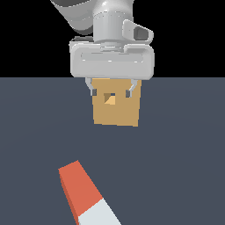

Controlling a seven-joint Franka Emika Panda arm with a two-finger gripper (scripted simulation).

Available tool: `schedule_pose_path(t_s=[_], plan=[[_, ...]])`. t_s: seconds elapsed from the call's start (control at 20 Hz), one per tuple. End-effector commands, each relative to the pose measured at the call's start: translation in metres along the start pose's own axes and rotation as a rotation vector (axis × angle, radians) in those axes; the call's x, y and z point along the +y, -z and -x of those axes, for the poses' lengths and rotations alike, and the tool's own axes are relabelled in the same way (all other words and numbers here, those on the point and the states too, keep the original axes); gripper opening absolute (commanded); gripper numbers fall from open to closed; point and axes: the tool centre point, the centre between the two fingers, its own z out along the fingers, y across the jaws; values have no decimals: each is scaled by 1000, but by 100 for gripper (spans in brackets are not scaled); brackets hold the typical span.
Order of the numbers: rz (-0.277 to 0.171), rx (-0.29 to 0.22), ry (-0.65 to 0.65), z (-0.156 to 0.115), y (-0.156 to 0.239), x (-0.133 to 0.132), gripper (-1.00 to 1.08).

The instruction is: Insert the peg into the horizontal hole in a box.

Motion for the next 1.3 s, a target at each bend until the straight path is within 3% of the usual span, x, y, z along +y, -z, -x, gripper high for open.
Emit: schedule_pose_path(t_s=[0.0, 0.6, 1.25], plan=[[0, 0, 0, 0, 0, 0, 100], [3, -1, 62, 21, -8, -6, 100], [11, -6, 253, 88, -31, -17, 100]])
